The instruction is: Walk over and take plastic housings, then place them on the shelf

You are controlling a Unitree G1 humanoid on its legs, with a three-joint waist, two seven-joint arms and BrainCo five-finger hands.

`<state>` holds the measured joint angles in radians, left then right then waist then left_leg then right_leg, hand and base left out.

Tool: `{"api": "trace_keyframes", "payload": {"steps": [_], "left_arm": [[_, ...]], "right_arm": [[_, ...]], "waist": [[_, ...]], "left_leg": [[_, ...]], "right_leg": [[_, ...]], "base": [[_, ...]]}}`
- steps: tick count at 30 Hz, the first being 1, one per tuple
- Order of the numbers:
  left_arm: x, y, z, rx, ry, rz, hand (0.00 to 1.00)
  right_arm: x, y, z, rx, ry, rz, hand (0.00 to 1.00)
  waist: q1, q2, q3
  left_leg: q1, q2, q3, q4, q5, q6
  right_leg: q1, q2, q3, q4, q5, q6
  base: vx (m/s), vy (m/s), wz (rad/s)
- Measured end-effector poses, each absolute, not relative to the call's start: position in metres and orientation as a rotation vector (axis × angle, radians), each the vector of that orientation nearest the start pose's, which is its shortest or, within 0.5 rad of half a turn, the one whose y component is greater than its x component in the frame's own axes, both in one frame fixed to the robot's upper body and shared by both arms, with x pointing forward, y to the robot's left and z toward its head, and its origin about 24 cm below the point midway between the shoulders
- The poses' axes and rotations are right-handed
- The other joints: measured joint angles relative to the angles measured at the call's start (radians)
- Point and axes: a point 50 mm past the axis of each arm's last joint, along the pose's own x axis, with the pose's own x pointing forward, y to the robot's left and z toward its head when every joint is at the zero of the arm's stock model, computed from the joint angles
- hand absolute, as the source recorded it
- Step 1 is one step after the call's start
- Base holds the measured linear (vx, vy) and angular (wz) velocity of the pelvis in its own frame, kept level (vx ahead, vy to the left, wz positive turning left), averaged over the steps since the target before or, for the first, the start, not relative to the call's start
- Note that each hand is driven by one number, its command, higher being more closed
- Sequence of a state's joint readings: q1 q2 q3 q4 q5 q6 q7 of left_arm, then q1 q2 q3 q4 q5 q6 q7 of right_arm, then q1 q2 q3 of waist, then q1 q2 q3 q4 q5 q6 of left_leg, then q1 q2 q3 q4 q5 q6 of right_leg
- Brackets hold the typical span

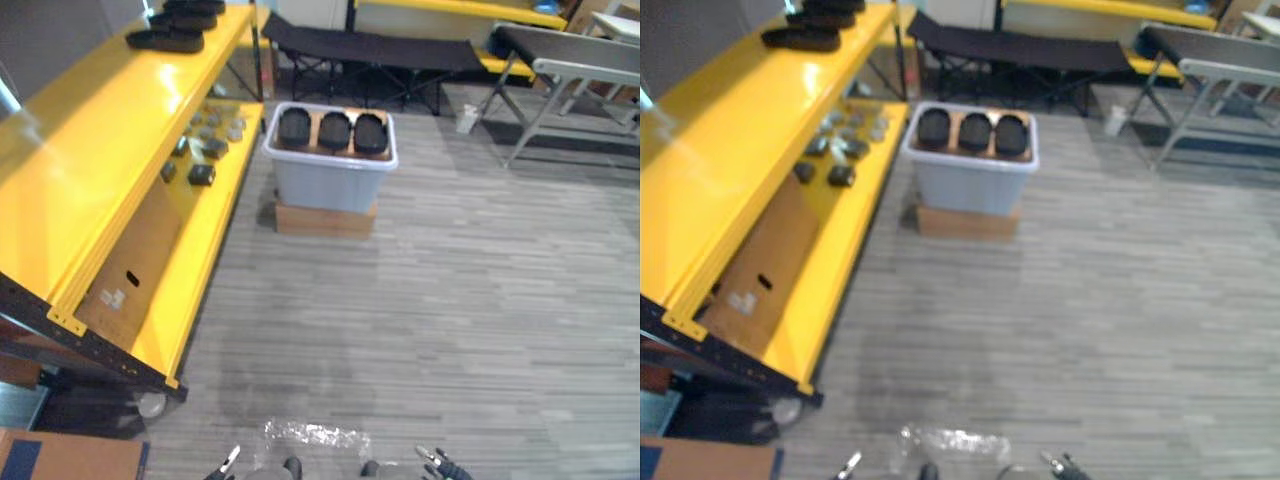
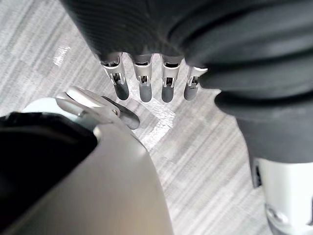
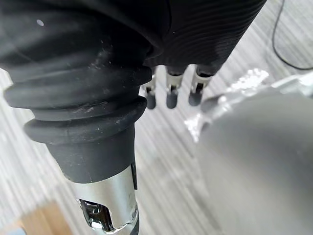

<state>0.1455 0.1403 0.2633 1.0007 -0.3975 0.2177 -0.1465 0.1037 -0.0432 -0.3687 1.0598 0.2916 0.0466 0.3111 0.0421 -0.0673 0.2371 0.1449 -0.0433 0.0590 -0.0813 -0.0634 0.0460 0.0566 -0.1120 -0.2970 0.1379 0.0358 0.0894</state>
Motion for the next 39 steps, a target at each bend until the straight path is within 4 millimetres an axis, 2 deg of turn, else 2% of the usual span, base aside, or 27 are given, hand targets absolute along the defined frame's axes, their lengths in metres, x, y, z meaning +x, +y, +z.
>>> {"api": "trace_keyframes", "payload": {"steps": [3,5,6,9,11,15,19,23,25,26,29,33,35,36,37,38,39], "left_arm": [[0.074,0.227,-0.159,-0.47,1.168,0.391,0.0],[0.099,0.231,-0.152,-0.419,1.083,0.357,0.0],[0.105,0.231,-0.15,-0.416,1.065,0.352,0.0],[0.122,0.23,-0.144,-0.398,1.0,0.329,0.0],[0.127,0.228,-0.143,-0.374,0.982,0.308,0.0],[0.133,0.222,-0.141,-0.344,0.955,0.272,0.0],[0.137,0.219,-0.14,-0.307,0.93,0.254,0.0],[0.14,0.217,-0.139,-0.289,0.904,0.266,0.0],[0.139,0.215,-0.139,-0.284,0.91,0.264,0.0],[0.138,0.214,-0.14,-0.278,0.917,0.266,0.0],[0.133,0.215,-0.142,-0.266,0.932,0.289,0.0],[0.13,0.218,-0.142,-0.251,0.94,0.296,0.0],[0.13,0.221,-0.142,-0.239,0.939,0.299,0.0],[0.129,0.221,-0.142,-0.211,0.948,0.289,0.0],[0.127,0.221,-0.143,-0.201,0.954,0.287,0.0],[0.125,0.221,-0.143,-0.173,0.965,0.283,0.0],[0.122,0.223,-0.144,-0.168,0.974,0.297,0.0]], "right_arm": [[0.087,-0.194,-0.162,0.583,1.02,-0.23,0.0],[0.104,-0.193,-0.157,0.566,0.994,-0.187,0.0],[0.11,-0.192,-0.156,0.56,0.983,-0.169,0.0],[0.138,-0.185,-0.148,0.575,0.921,-0.108,0.0],[0.142,-0.182,-0.146,0.584,0.914,-0.099,0.0],[0.138,-0.183,-0.148,0.585,0.939,-0.099,0.0],[0.132,-0.185,-0.15,0.595,0.972,-0.106,0.0],[0.127,-0.185,-0.152,0.6,0.993,-0.11,0.0],[0.126,-0.185,-0.152,0.61,1.005,-0.113,0.0],[0.126,-0.188,-0.152,0.621,1.001,-0.124,0.0],[0.122,-0.191,-0.153,0.653,1.028,-0.171,0.0],[0.117,-0.19,-0.155,0.707,1.064,-0.227,0.0],[0.116,-0.19,-0.155,0.744,1.062,-0.261,0.0],[0.115,-0.194,-0.155,0.771,1.048,-0.289,0.0],[0.115,-0.196,-0.155,0.78,1.039,-0.302,0.0],[0.112,-0.2,-0.155,0.792,1.034,-0.326,0.0],[0.107,-0.201,-0.156,0.797,1.047,-0.337,0.0]], "waist": [[0.006,-0.018,0.012],[0.009,-0.026,0.046],[0.014,-0.032,0.057],[0.032,-0.019,0.119],[0.034,-0.01,0.128],[0.032,-0.011,0.128],[0.027,-0.011,0.128],[0.031,-0.021,0.12],[0.031,-0.023,0.117],[0.027,-0.014,0.115],[0.027,-0.006,0.093],[0.027,-0.021,0.068],[0.026,-0.028,0.064],[0.024,-0.024,0.066],[0.02,-0.019,0.068],[0.001,-0.001,0.072],[0.0,0.004,0.069]], "left_leg": [[-0.051,-0.004,-0.01,0.035,0.001,0.01],[-0.114,-0.01,-0.022,0.1,-0.001,0.006],[-0.12,-0.009,-0.022,0.112,-0.004,0.002],[-0.132,-0.008,-0.022,0.171,-0.024,-0.009],[-0.141,-0.003,-0.024,0.2,-0.039,-0.013],[-0.145,-0.001,-0.025,0.225,-0.041,-0.016],[-0.113,-0.004,-0.031,0.231,-0.049,-0.01],[-0.097,-0.027,-0.053,0.239,-0.065,0.005],[-0.112,-0.045,-0.058,0.254,-0.071,0.001],[-0.112,-0.045,-0.064,0.251,-0.066,-0.006],[-0.113,-0.044,-0.072,0.22,-0.046,-0.007],[-0.122,-0.045,-0.07,0.233,-0.052,0.001],[-0.155,-0.042,-0.06,0.333,-0.116,0.014],[-0.164,-0.035,-0.066,0.384,-0.152,0.018],[-0.155,-0.027,-0.068,0.398,-0.163,0.024],[-0.133,-0.004,-0.075,0.414,-0.183,0.029],[-0.108,0.028,-0.075,0.418,-0.2,0.022]], "right_leg": [[-0.028,-0.002,0.0,-0.001,0.008,-0.013],[-0.051,-0.007,0.005,-0.008,0.021,-0.03],[-0.052,-0.007,0.01,-0.007,0.022,-0.033],[-0.036,-0.005,0.055,-0.006,0.018,-0.04],[-0.028,-0.001,0.055,-0.009,0.011,-0.05],[-0.016,0.001,0.055,-0.015,0.002,-0.06],[0.027,-0.002,0.053,-0.024,-0.014,-0.048],[0.057,-0.022,0.052,-0.021,-0.075,-0.026],[0.065,-0.04,0.051,-0.02,-0.122,0.001],[0.055,-0.044,0.048,-0.01,-0.131,0.001],[0.047,-0.042,0.045,-0.017,-0.132,0.003],[0.048,-0.044,0.033,-0.02,-0.135,0.009],[0.03,-0.061,0.023,0.051,-0.162,0.068],[0.015,-0.064,0.028,0.134,-0.167,0.084],[-0.001,-0.064,0.028,0.192,-0.167,0.084],[-0.039,-0.052,0.032,0.263,-0.181,0.071],[-0.046,-0.013,0.052,0.236,-0.211,0.021]], "base": [[0.1,0.033,0.2],[0.09,0.063,0.37],[0.06,0.041,0.17],[0.02,0.008,0.02],[-0.01,-0.017,0.07],[-0.03,-0.027,0.01],[-0.07,-0.026,0.02],[-0.14,-0.044,0.12],[-0.17,-0.043,0.1],[-0.19,-0.024,0.14],[-0.1,-0.019,0.1],[0.02,0.0,0.07],[0.12,0.062,-0.02],[0.12,0.071,-0.1],[0.11,0.08,-0.01],[0.18,0.079,-0.01],[0.19,0.064,-0.02]]}}
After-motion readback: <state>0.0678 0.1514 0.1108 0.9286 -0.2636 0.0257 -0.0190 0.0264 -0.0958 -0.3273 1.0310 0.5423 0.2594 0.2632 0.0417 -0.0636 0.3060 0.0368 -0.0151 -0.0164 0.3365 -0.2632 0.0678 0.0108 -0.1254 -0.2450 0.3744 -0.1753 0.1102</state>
